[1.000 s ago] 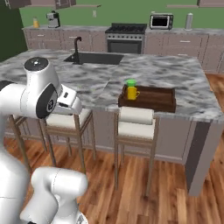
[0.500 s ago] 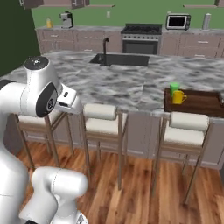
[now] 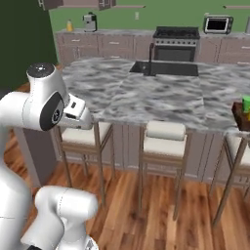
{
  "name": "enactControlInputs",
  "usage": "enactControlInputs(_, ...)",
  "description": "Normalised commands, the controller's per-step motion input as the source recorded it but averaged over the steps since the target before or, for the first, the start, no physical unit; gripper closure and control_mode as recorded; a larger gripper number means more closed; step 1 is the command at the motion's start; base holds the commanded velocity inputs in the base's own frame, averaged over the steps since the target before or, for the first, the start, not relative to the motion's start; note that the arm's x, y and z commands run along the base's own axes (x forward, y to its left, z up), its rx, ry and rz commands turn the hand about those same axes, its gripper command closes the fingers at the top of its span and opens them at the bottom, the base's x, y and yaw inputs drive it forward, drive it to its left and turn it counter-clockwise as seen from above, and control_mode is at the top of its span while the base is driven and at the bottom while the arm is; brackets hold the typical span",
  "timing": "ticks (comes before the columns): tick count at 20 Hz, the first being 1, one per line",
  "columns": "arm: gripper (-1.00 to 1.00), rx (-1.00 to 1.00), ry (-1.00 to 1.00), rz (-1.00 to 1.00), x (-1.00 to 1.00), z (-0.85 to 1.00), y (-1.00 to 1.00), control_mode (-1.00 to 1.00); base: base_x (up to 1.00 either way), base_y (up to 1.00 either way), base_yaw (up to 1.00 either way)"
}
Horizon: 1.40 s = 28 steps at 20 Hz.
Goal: There is a tray on the dining counter. Grab the cup, mug, and pitcher and place them on the tray. The pitcher may be placed next to the tray if it cannot fit the tray.
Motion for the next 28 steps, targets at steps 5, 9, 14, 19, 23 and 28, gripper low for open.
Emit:
enactControlInputs(5,-1.00,0.00,0.00,0.00,0.00,0.00,0.00,1.00,0.00,1.00,0.00)
enactControlInputs(9,-1.00,0.00,0.00,0.00,0.00,0.00,0.00,1.00,0.00,1.00,0.00)
enactControlInputs(14,-1.00,0.00,0.00,0.00,0.00,0.00,0.00,1.00,0.07,1.00,0.00)
enactControlInputs(19,-1.00,0.00,0.00,0.00,0.00,0.00,0.00,1.00,0.23,1.00,0.00)
enactControlInputs(23,-1.00,0.00,0.00,0.00,0.00,0.00,0.00,1.00,0.25,1.00,0.00)
enactControlInputs(28,-1.00,0.00,0.00,0.00,0.00,0.00,0.00,1.00,0.38,1.00,0.00)
